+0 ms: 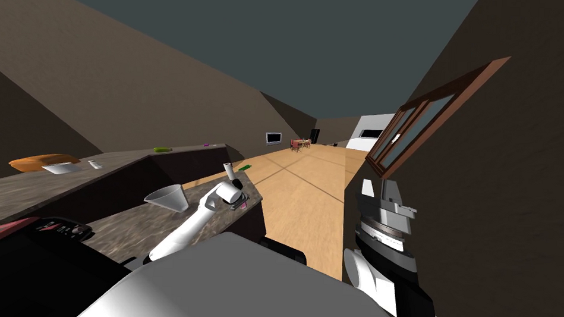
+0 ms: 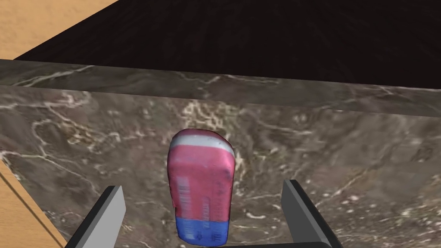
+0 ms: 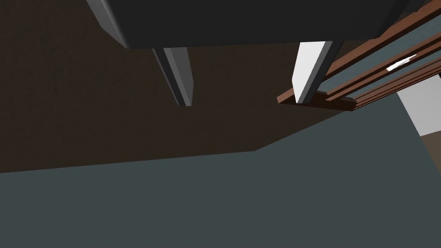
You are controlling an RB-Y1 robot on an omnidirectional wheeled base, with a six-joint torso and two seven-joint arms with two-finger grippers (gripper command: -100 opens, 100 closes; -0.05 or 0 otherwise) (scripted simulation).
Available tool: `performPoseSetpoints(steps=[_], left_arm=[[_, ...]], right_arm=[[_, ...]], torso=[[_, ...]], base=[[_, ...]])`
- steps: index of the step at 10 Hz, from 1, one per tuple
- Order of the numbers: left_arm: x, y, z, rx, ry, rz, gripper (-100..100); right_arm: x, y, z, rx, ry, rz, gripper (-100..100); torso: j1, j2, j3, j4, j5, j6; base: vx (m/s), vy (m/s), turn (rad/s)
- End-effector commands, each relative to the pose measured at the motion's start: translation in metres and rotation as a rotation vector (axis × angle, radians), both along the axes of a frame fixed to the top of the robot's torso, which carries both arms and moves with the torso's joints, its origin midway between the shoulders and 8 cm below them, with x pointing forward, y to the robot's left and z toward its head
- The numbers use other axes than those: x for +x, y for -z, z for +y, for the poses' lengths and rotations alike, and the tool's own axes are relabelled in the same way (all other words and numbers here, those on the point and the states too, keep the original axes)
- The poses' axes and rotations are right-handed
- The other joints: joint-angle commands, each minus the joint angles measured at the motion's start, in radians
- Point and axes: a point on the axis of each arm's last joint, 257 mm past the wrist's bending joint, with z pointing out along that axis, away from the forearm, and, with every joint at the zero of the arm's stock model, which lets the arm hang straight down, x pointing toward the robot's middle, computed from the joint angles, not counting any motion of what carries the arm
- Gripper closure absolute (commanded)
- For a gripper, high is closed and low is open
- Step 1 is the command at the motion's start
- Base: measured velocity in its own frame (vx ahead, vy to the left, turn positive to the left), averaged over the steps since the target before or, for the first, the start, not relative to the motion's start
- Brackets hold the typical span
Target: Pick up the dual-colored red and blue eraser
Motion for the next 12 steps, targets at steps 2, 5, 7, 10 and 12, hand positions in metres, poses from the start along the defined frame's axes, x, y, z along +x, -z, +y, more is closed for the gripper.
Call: performPoseSetpoints(steps=[2, 5, 7, 10, 12], left_arm=[[0.001, 0.000, 0.000, 0.000, 0.000, -0.001, 100], [0.001, 0.000, 0.000, 0.000, 0.000, -0.003, 100], [0.001, 0.000, 0.000, 0.000, 0.000, -0.002, 0], [-0.005, -0.018, -0.004, 0.001, 0.014, -0.001, 100], [-0.005, -0.016, -0.003, 0.000, 0.012, -0.002, 0]], right_arm=[[0.000, 0.000, 0.000, 0.000, 0.000, 0.000, 0], [0.000, 0.000, 0.000, 0.000, 0.000, 0.000, 0], [0.000, 0.000, 0.000, 0.000, 0.000, 0.000, 0], [0.000, 0.000, 0.000, 0.000, 0.000, 0.000, 0], [0.000, 0.000, 0.000, 0.000, 0.000, 0.000, 0]], torso=[[0.000, 0.000, 0.000, 0.000, 0.000, 0.000], [0.000, -0.002, -0.001, -0.001, 0.000, 0.000], [0.000, -0.002, -0.001, -0.001, 0.000, 0.000], [-0.001, -0.002, -0.001, -0.001, 0.000, 0.000], [-0.001, -0.002, -0.001, -0.001, 0.000, 0.000]], base=[[-0.003, 0.003, -0.004], [0.000, 0.000, 0.000], [0.000, 0.000, 0.000], [0.014, -0.013, 0.054], [0.002, -0.003, 0.004]])
